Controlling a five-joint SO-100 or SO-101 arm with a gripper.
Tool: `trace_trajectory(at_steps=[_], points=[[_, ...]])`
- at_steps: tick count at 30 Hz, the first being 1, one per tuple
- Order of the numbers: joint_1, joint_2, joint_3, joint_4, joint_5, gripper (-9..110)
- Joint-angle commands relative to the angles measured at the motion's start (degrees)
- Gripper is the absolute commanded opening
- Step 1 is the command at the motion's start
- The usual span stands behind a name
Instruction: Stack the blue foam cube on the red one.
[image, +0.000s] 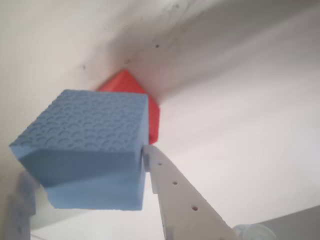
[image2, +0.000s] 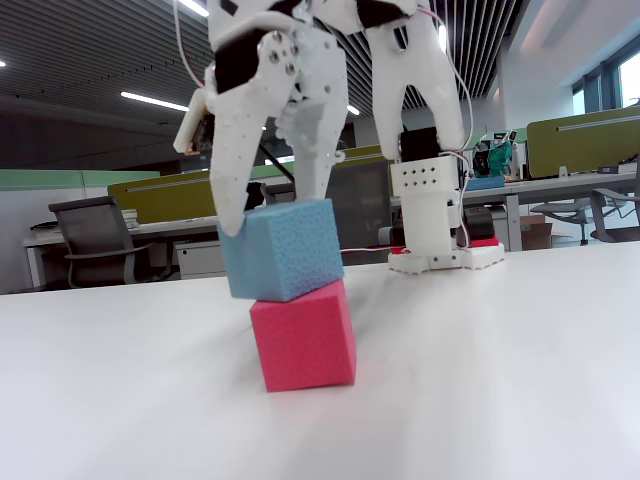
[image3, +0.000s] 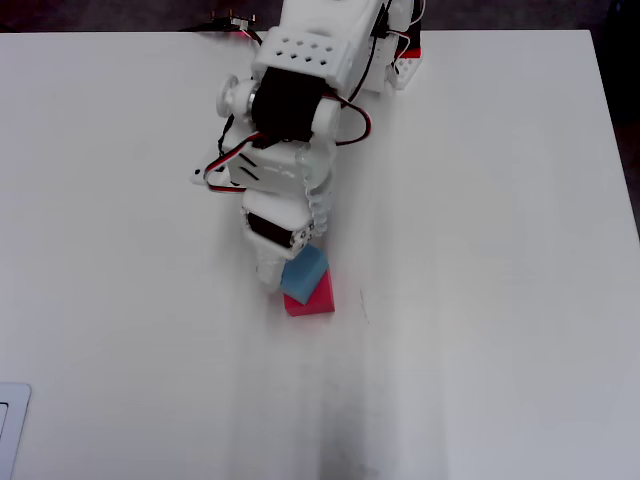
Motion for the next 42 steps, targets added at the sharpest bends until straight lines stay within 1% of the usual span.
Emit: trace_trajectory(at_steps=[1,9,16,27,32,38,39,42], points=[[0.0,5.54,-0.53,-0.18,0.35,30],[-0.7,15.03,2.46,-0.18,0.26,31],[-0.26,29.53,10.2,-1.49,-0.09,25],[5.1,54.76,38.94,-18.11,-0.26,19],[8.09,64.51,54.58,-28.83,-0.26,15],[8.44,73.39,71.63,-38.58,-1.23,14],[7.91,76.82,78.57,-43.68,-2.11,14],[6.68,80.77,84.11,-46.85,-3.52,14]])
